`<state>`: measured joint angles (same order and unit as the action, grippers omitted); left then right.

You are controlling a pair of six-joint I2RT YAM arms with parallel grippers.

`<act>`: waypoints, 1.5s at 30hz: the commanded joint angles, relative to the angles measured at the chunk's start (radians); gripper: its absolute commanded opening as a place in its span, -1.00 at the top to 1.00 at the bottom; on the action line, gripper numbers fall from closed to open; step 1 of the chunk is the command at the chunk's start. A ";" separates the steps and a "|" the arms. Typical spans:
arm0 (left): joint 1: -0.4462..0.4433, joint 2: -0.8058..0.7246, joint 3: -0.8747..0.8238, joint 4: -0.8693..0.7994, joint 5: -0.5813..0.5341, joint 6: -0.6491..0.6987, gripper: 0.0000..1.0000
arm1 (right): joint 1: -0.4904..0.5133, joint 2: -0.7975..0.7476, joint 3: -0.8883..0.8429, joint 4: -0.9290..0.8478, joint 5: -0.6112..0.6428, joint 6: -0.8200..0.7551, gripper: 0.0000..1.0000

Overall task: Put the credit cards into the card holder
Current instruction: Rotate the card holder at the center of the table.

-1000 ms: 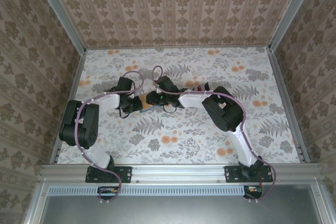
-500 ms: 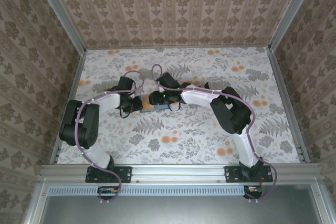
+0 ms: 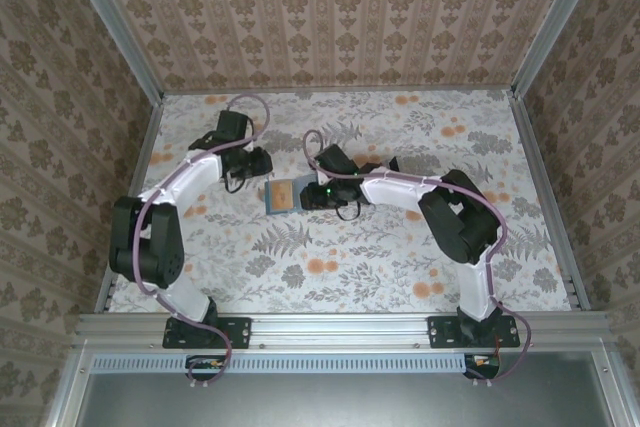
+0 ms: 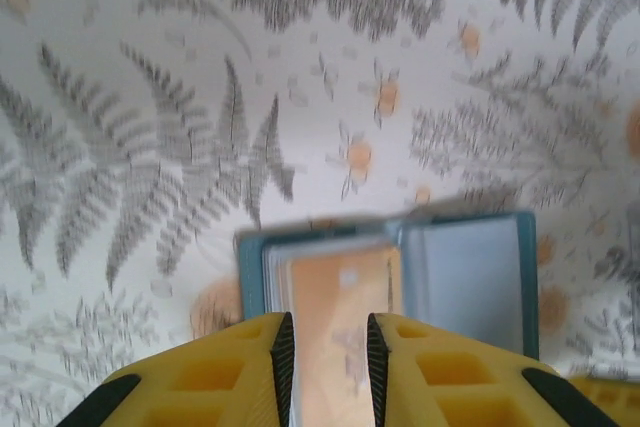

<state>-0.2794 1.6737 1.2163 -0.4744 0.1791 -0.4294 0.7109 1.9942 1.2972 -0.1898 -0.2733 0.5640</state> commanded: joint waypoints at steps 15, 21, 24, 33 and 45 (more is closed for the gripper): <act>0.018 0.170 -0.027 0.004 0.058 0.046 0.57 | -0.066 0.105 0.026 0.081 -0.008 0.051 0.30; -0.018 0.074 -0.162 0.015 0.068 0.002 0.58 | -0.107 0.154 0.113 0.073 -0.011 0.036 0.30; -0.053 0.027 -0.224 0.027 0.067 -0.036 0.58 | -0.124 0.182 0.167 0.050 -0.015 0.022 0.30; -0.240 -0.009 -0.310 0.112 0.068 -0.181 0.59 | -0.127 0.372 0.444 -0.158 -0.154 -0.055 0.29; -0.388 0.150 -0.118 0.206 0.085 -0.246 0.60 | -0.146 0.414 0.573 -0.271 -0.275 -0.165 0.27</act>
<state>-0.6407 1.7802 1.0290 -0.3347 0.2443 -0.6674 0.5495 2.3985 1.8668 -0.4011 -0.5133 0.4503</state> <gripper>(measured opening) 0.202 0.364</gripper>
